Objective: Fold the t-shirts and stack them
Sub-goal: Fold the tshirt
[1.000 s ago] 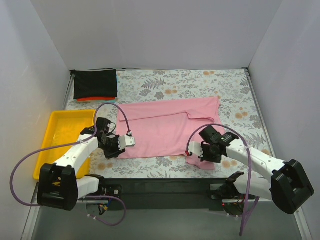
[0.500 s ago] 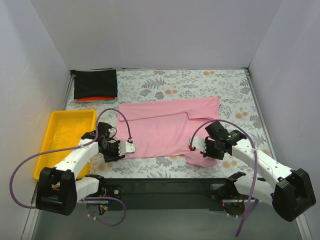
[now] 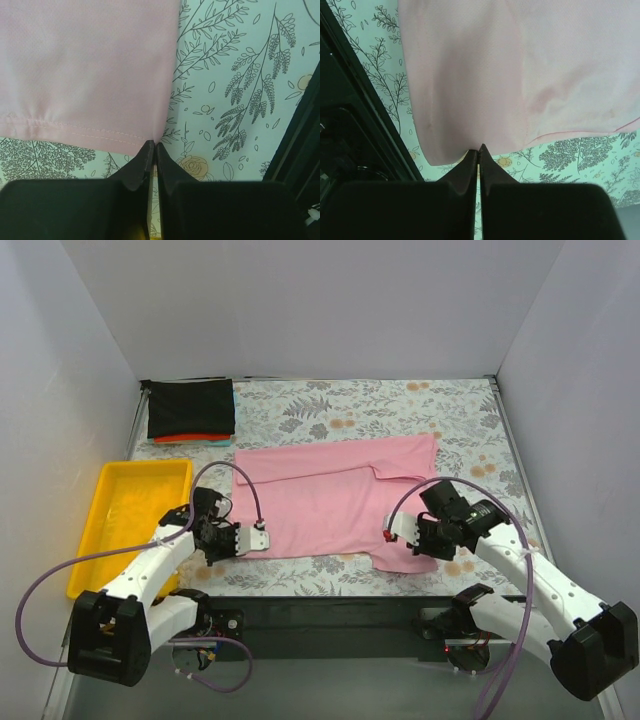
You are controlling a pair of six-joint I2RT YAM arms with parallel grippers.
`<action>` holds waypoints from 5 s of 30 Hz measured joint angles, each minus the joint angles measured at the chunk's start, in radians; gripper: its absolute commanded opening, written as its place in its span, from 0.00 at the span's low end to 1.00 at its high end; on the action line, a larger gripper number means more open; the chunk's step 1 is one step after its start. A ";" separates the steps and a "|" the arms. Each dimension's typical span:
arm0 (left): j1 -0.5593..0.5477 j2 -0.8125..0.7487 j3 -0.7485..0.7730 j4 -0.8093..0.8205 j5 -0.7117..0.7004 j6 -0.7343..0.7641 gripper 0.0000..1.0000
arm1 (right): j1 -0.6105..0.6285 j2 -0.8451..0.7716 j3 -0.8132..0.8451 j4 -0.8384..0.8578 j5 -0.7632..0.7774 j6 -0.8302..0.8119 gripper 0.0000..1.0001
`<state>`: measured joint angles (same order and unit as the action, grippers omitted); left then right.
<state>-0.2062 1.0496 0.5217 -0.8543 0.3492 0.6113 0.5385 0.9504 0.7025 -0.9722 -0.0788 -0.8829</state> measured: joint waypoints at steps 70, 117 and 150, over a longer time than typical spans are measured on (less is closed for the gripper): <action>0.174 0.611 0.547 0.170 0.058 -0.234 0.00 | -0.291 0.847 0.770 0.093 -0.007 -0.224 0.01; -0.476 0.774 0.818 0.555 0.111 -0.921 0.39 | -0.561 0.955 0.867 -0.066 -0.336 0.311 0.45; -0.639 1.008 0.873 0.765 -0.002 -0.948 0.39 | -0.569 1.023 0.784 -0.018 -0.366 0.463 0.42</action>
<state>-0.8452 2.0575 1.3949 -0.0891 0.3473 -0.3363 -0.0307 1.9732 1.4864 -0.9901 -0.4446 -0.4198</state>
